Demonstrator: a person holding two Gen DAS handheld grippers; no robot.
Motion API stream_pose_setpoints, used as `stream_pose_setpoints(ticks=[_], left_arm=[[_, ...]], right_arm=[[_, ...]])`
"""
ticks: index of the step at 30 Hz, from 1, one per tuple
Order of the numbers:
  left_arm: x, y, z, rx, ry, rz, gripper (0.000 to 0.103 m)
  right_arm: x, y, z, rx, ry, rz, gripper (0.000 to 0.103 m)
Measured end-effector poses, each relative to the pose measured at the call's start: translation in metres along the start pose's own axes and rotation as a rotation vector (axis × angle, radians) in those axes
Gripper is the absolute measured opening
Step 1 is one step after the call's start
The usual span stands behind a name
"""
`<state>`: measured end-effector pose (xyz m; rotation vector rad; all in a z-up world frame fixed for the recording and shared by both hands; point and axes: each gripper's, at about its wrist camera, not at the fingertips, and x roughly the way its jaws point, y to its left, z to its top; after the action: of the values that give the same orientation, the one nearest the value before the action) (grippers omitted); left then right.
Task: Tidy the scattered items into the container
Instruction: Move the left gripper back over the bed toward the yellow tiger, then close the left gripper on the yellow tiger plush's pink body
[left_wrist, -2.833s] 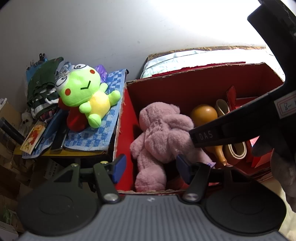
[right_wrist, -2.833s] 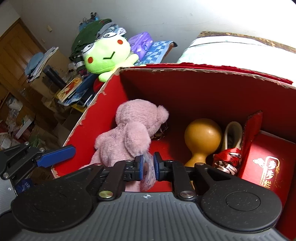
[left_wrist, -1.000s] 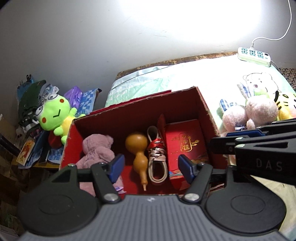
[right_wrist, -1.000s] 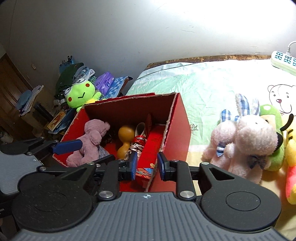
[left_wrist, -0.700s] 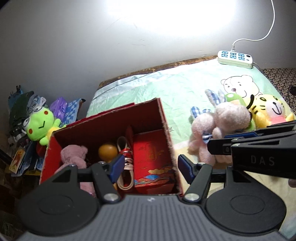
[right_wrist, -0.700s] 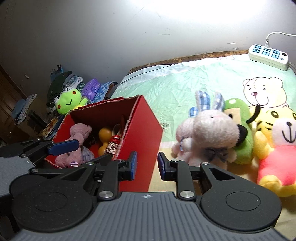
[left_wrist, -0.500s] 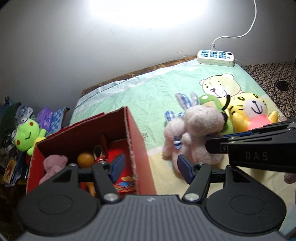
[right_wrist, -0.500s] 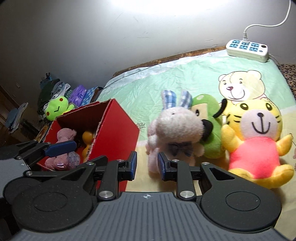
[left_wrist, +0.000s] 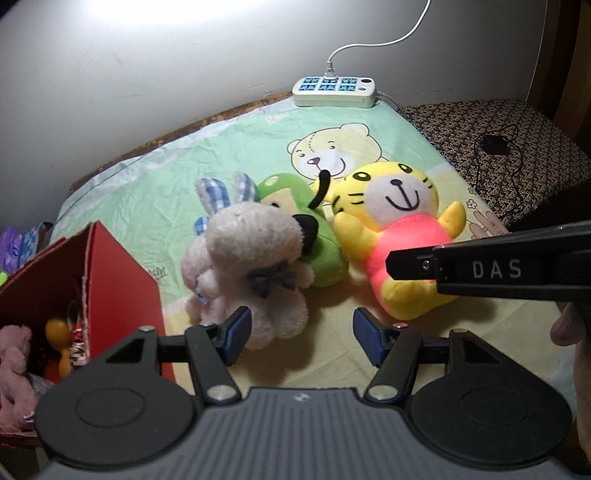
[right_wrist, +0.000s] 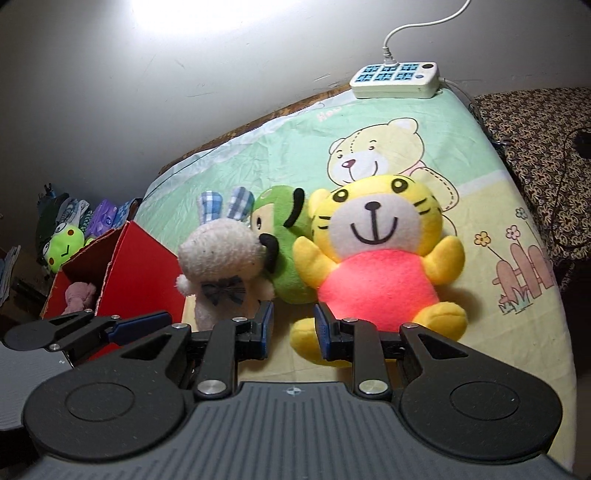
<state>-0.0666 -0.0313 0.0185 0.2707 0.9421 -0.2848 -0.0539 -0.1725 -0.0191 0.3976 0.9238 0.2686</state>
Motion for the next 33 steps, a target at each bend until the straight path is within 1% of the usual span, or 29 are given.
stream_pose_setpoints(ticks=[1,4,9,11,13,16,20,21,23,24,25,27,29,30,33], left_arm=[[0.003,-0.003,0.000,-0.003,0.001,-0.004,0.070],[0.009,-0.008,0.002,-0.018,0.006,-0.028,0.075],[0.020,-0.012,0.005,-0.069,0.017,-0.085,0.075],[0.025,-0.014,0.005,-0.084,0.027,-0.121,0.073],[0.030,-0.017,0.006,-0.089,0.036,-0.149,0.071],[0.035,-0.018,0.009,-0.084,0.035,-0.197,0.071],[0.043,-0.017,0.018,-0.089,0.039,-0.285,0.072],[0.044,-0.017,0.021,-0.090,0.036,-0.300,0.073],[0.048,-0.015,0.024,-0.102,0.032,-0.328,0.076],[0.049,-0.014,0.026,-0.109,0.032,-0.348,0.078],[0.051,-0.013,0.027,-0.116,0.035,-0.370,0.079],[0.055,-0.013,0.029,-0.116,0.041,-0.390,0.082],[0.062,-0.015,0.029,-0.105,0.056,-0.371,0.082],[0.066,-0.016,0.029,-0.105,0.070,-0.374,0.081],[0.076,-0.016,0.027,-0.109,0.108,-0.394,0.074]], right_arm=[[0.000,-0.004,0.000,0.004,0.000,-0.005,0.027],[0.000,-0.014,0.001,0.012,0.001,-0.022,0.027],[-0.003,-0.030,0.002,0.017,-0.005,-0.048,0.027],[-0.004,-0.038,0.003,0.029,-0.013,-0.059,0.029],[-0.004,-0.049,0.004,0.059,-0.021,-0.068,0.033],[-0.001,-0.062,0.006,0.105,-0.027,-0.075,0.033],[0.005,-0.076,0.011,0.166,-0.041,-0.115,0.034],[0.006,-0.078,0.012,0.171,-0.044,-0.112,0.035],[0.009,-0.079,0.014,0.161,-0.044,-0.109,0.047],[0.010,-0.080,0.015,0.153,-0.045,-0.112,0.055],[0.011,-0.080,0.015,0.152,-0.049,-0.117,0.056],[0.013,-0.084,0.015,0.169,-0.053,-0.103,0.056],[0.019,-0.087,0.015,0.189,-0.035,-0.061,0.056],[0.021,-0.087,0.015,0.195,-0.030,-0.048,0.056],[0.031,-0.088,0.015,0.207,-0.012,-0.013,0.056]])
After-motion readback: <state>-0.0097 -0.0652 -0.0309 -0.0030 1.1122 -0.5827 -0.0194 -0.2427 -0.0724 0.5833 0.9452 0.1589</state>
